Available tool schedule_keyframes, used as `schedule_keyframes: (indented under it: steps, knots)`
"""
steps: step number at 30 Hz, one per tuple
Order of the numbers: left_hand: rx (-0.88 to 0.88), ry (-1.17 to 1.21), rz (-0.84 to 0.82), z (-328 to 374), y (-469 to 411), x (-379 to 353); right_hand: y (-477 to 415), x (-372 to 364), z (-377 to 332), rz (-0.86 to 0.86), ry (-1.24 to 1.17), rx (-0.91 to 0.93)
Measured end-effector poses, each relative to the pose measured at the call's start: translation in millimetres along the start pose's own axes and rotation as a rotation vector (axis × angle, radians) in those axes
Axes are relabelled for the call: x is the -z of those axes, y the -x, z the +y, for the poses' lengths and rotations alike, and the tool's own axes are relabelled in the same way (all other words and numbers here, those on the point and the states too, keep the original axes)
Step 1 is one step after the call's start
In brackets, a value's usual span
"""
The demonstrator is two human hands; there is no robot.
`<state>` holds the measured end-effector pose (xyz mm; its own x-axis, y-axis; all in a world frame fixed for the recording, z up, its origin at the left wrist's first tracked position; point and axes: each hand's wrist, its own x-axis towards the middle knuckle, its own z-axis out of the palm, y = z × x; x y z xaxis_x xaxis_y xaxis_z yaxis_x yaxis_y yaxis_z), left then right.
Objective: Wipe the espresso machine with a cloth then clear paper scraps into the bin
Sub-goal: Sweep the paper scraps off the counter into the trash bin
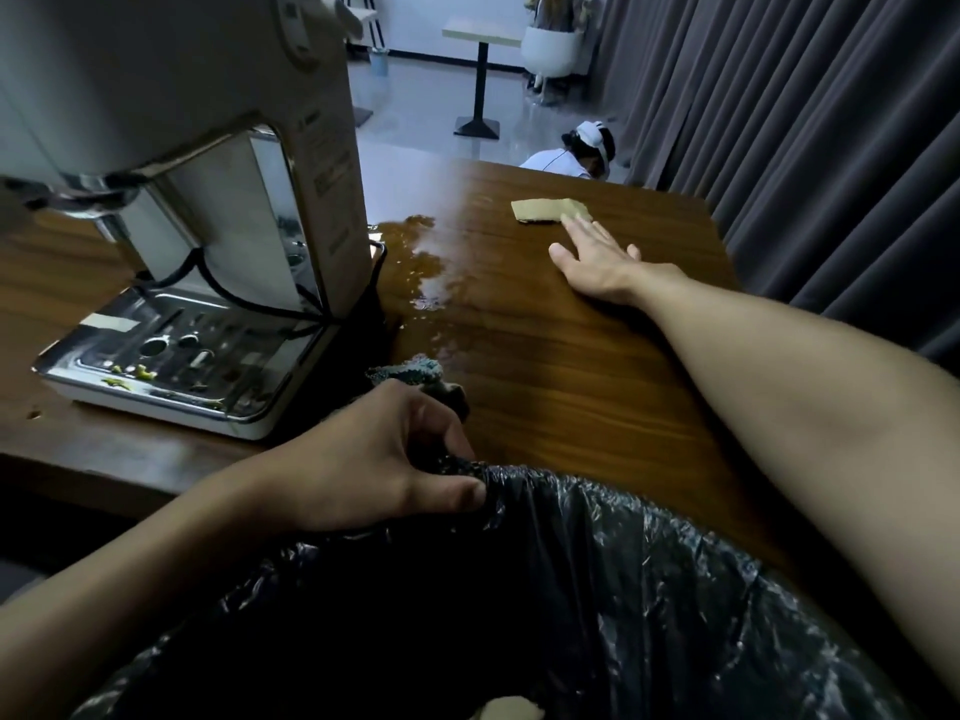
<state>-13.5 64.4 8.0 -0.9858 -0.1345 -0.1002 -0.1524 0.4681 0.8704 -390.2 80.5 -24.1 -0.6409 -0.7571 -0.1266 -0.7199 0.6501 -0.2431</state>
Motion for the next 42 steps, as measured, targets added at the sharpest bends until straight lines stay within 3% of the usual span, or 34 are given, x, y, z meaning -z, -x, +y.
schedule_keyframes:
  steps: [8, 22, 31, 42]
  knots:
    - [0.012, -0.006, 0.034, 1.8, 1.5, -0.9, -7.8, 10.3, -12.8, 0.032, 0.145, 0.036]
    - [-0.010, -0.016, 0.019, -2.5, 0.1, -0.2, -15.7, 12.3, -20.2, -0.049, 0.140, 0.002]
    - [-0.016, -0.009, 0.023, -4.5, -0.6, -1.4, -24.9, 14.2, -23.9, 0.014, 0.143, -0.014]
    - [-0.029, -0.046, 0.048, 1.1, -0.3, -3.8, 23.0, 11.0, -34.5, 0.018, 0.084, 0.149]
